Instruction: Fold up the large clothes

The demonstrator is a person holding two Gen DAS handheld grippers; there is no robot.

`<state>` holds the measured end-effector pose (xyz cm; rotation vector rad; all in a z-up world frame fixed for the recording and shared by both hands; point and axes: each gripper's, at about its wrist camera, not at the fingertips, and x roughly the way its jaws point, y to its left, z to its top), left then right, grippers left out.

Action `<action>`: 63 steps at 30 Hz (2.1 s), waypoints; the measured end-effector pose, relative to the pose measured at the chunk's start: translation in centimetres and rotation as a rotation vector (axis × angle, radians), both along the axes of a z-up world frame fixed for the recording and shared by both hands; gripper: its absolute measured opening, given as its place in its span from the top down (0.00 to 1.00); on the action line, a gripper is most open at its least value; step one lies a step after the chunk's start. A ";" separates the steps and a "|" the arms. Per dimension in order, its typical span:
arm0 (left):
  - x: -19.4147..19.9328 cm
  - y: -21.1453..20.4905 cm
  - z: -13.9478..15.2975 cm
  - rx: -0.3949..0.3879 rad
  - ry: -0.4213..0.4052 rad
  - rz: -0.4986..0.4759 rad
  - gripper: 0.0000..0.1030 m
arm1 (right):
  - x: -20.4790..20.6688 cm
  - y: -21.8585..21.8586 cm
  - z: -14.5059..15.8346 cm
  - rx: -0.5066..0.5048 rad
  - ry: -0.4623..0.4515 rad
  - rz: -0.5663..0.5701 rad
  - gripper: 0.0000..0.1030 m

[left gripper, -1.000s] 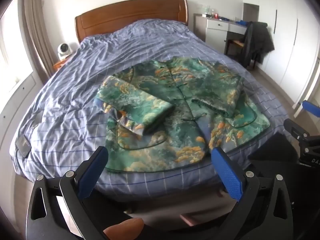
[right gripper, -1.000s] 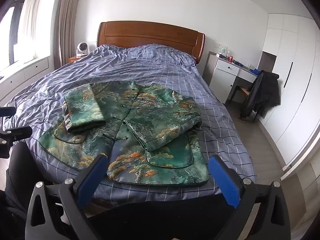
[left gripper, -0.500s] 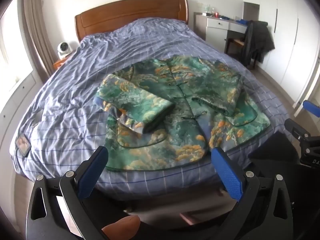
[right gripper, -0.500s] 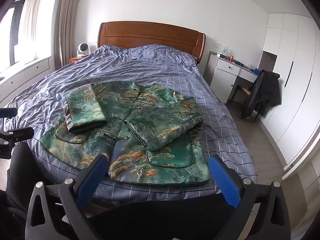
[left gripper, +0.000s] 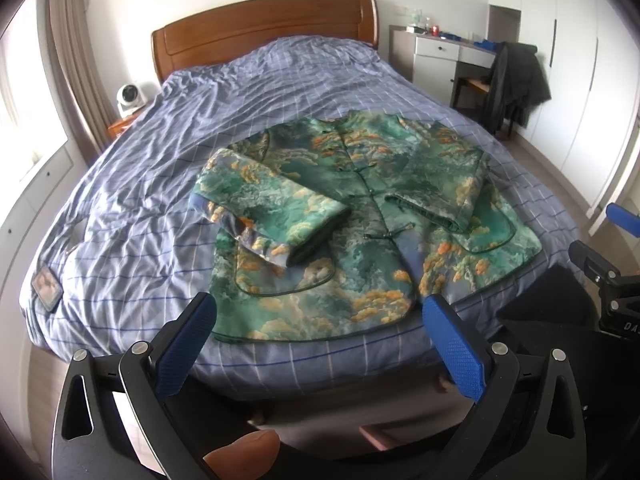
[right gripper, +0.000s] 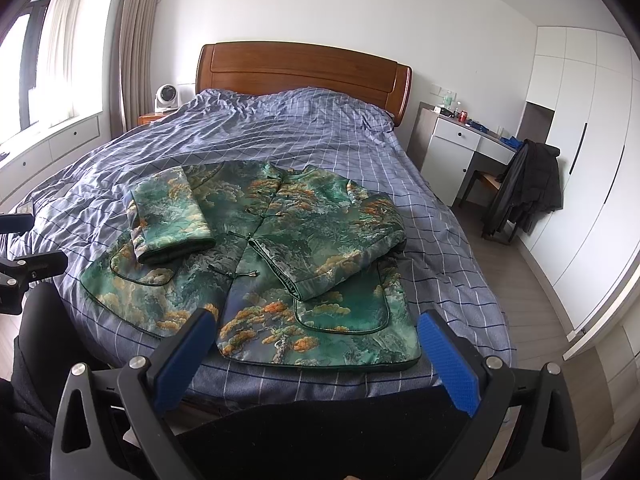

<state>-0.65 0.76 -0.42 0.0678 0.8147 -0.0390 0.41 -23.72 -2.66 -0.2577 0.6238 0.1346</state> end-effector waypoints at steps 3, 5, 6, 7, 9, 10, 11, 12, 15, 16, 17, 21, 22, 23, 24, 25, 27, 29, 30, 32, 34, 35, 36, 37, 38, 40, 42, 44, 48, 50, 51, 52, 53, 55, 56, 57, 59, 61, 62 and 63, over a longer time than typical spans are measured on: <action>0.1 -0.1 0.0 0.000 0.001 0.001 0.00 | 0.0 0.0 0.0 0.000 0.001 0.000 0.00; 0.2 0.0 -0.3 0.000 0.002 0.001 0.00 | 0.0 0.2 -0.1 0.000 0.002 0.000 0.00; 0.2 0.0 -0.3 0.001 0.002 0.001 0.00 | -0.1 0.2 -0.1 0.000 0.002 0.000 0.00; 0.1 0.2 -0.4 0.001 0.002 0.000 0.00 | 0.0 0.2 -0.1 0.000 0.003 0.000 0.00; 0.2 0.1 -0.4 0.000 0.002 0.000 0.00 | 0.0 0.2 0.0 0.000 0.003 0.000 0.00; 0.2 0.2 -0.4 -0.001 0.002 0.000 0.00 | -0.1 0.3 0.0 -0.001 0.003 0.000 0.00; 0.2 0.0 -0.3 0.000 0.002 0.001 0.00 | -0.2 0.3 -0.5 0.000 0.003 0.002 0.00; 0.2 0.1 -0.4 0.001 0.002 0.001 0.00 | -0.2 0.3 -0.5 0.000 0.003 0.002 0.00; 0.2 0.1 -0.4 0.000 0.003 0.001 0.00 | -0.1 0.3 -0.5 0.000 0.004 0.002 0.00; 0.3 0.0 -0.3 0.000 0.004 0.002 0.00 | -0.1 0.3 -0.5 0.000 0.004 0.002 0.00; 0.2 0.1 -0.4 0.000 0.004 0.002 0.00 | -0.1 0.3 -0.4 0.000 0.004 0.002 0.00; 0.2 0.1 -0.4 0.001 0.003 0.002 0.00 | -0.2 0.3 -0.7 0.001 0.007 0.004 0.00; 0.1 0.2 -0.5 0.002 0.002 0.001 0.00 | -0.2 0.3 -0.7 0.001 0.007 0.003 0.00; 0.2 0.1 -0.4 0.000 0.003 0.001 0.00 | -0.2 0.3 -0.7 0.000 0.006 0.004 0.00; 0.2 0.1 -0.4 0.000 0.004 0.002 0.00 | -0.1 0.3 -0.6 0.001 0.008 0.004 0.00; 0.2 0.1 -0.4 0.001 0.004 0.003 0.00 | -0.1 0.3 -0.6 0.001 0.007 0.004 0.00; 0.2 0.1 -0.4 0.001 0.005 0.003 0.00 | -0.1 0.3 -0.6 0.001 0.007 0.004 0.00; 0.2 0.1 -0.4 0.001 0.004 0.002 0.00 | -0.1 0.3 -0.6 0.002 0.010 0.004 0.00; 0.2 0.1 -0.4 0.000 0.004 0.002 0.00 | -0.1 0.3 -0.6 0.002 0.009 0.004 0.00; 0.2 0.1 -0.4 0.000 0.005 0.002 0.00 | 0.0 0.4 -0.7 0.002 0.012 0.006 0.00; 0.1 0.1 -0.4 0.002 0.004 0.001 0.00 | 0.0 0.4 -0.7 0.002 0.011 0.004 0.00; 0.2 0.1 -0.4 0.003 0.003 0.001 0.00 | 0.0 0.4 -0.7 0.003 0.011 0.004 0.00; 0.1 0.1 -0.4 0.004 0.002 0.000 0.00 | 0.1 0.3 -0.7 0.005 0.013 0.003 0.00; 0.3 0.1 -0.6 0.004 0.002 0.000 0.00 | 0.2 0.4 -0.7 0.007 0.013 0.002 0.00; 0.4 -0.2 -0.4 0.007 0.002 0.000 0.00 | 0.2 0.4 -0.7 0.008 0.013 0.002 0.00; 0.5 -0.3 -0.4 0.011 0.001 0.001 0.00 | 0.3 0.4 -0.7 0.008 0.013 0.004 0.00; 0.6 -0.4 -0.4 0.013 0.001 0.001 0.00 | 0.3 0.3 -0.6 0.010 0.013 0.006 0.00; 0.6 -0.4 -0.4 0.012 0.002 0.000 0.00 | 0.4 0.3 -0.6 0.009 0.013 0.005 0.00; 0.6 -0.5 -0.2 0.014 0.005 -0.002 0.00 | 0.4 0.2 -0.4 0.009 0.013 0.005 0.00; 0.7 -0.6 -0.3 0.015 0.007 -0.003 0.00 | 0.4 0.2 -0.4 0.009 0.013 0.005 0.00; 0.7 -0.6 -0.3 0.015 0.008 -0.004 0.00 | 0.4 0.2 -0.5 0.010 0.014 0.006 0.00; 0.8 -0.7 -0.3 0.017 0.010 -0.004 0.00 | 0.4 0.2 -0.4 0.010 0.015 0.006 0.00; 0.7 -0.7 -0.3 0.016 0.008 -0.003 0.00 | 0.4 0.2 -0.5 0.010 0.014 0.006 0.00; 0.7 -0.7 -0.3 0.016 0.008 -0.002 0.00 | 0.4 0.2 -0.5 0.011 0.015 0.006 0.00; 0.7 -0.7 -0.3 0.016 0.008 -0.002 0.00 | 0.4 0.2 -0.5 0.012 0.015 0.006 0.00; 0.7 -0.7 -0.4 0.016 0.008 -0.002 0.00 | 0.4 0.2 -0.5 0.012 0.015 0.006 0.00; 0.7 -0.7 -0.4 0.016 0.009 -0.002 0.00 | 0.4 0.2 -0.5 0.012 0.017 0.006 0.00; 0.7 -0.7 -0.4 0.016 0.009 -0.003 0.00 | 0.5 0.2 -0.5 0.013 0.021 0.008 0.00; 0.7 -0.7 -0.4 0.016 0.009 -0.003 0.00 | 0.6 0.1 -0.6 0.012 0.023 0.009 0.00; 0.7 -0.7 -0.5 0.016 0.010 -0.003 0.00 | 0.7 0.1 -0.7 0.011 0.024 0.009 0.00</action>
